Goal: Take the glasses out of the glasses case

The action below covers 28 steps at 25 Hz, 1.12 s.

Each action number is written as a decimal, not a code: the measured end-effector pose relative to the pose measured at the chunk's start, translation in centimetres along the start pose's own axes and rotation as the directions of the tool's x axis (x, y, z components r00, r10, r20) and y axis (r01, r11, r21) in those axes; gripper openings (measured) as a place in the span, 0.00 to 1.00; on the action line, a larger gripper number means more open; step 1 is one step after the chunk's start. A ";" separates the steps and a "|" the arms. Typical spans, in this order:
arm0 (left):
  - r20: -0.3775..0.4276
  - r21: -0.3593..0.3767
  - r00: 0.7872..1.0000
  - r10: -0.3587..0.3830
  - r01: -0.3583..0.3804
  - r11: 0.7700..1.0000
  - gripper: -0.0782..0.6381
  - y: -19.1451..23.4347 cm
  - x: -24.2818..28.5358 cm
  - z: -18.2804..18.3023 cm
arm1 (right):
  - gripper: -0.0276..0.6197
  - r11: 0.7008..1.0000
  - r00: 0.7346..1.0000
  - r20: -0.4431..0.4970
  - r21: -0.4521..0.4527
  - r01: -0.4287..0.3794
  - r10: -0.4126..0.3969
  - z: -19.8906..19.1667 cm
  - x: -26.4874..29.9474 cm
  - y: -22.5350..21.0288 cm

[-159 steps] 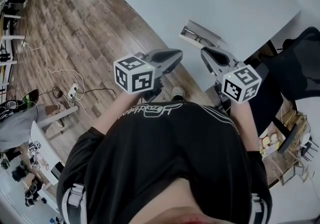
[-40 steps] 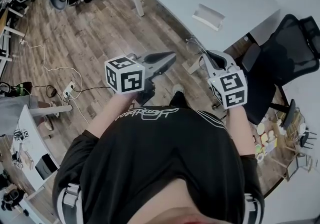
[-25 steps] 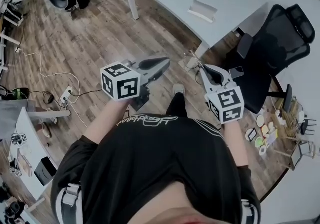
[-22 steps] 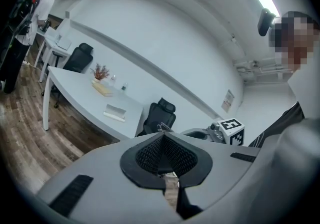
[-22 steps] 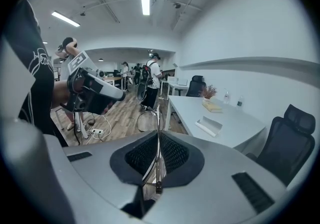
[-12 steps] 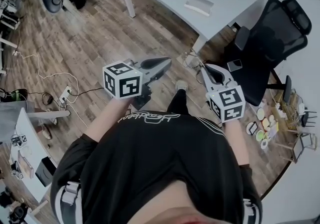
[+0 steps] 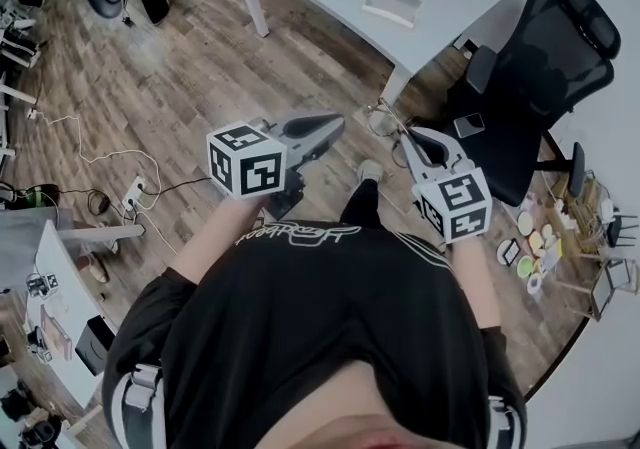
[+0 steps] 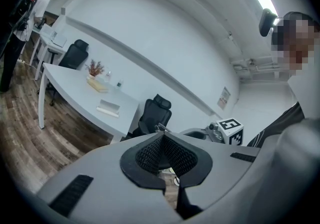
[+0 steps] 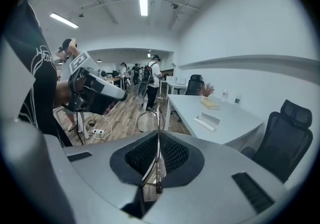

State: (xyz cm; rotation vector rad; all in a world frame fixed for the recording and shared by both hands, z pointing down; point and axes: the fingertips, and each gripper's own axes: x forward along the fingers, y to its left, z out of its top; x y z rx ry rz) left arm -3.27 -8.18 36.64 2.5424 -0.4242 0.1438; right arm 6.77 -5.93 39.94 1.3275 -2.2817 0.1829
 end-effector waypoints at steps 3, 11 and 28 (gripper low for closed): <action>-0.009 0.001 1.000 -0.004 0.004 1.000 0.12 -0.2 0.0 -0.5 | 0.08 1.000 1.000 0.010 0.000 0.005 -0.005 0.1 -0.1 0.2; -0.013 0.009 1.000 -0.015 0.015 1.000 0.12 -0.8 0.2 -0.7 | 0.08 1.000 1.000 0.020 0.010 0.019 -0.019 -0.1 -0.7 0.2; -0.034 0.005 0.999 -0.034 0.034 0.999 0.12 -1.5 1.5 -1.3 | 0.08 0.999 1.000 0.016 0.029 0.022 -0.022 -0.7 -1.4 -0.2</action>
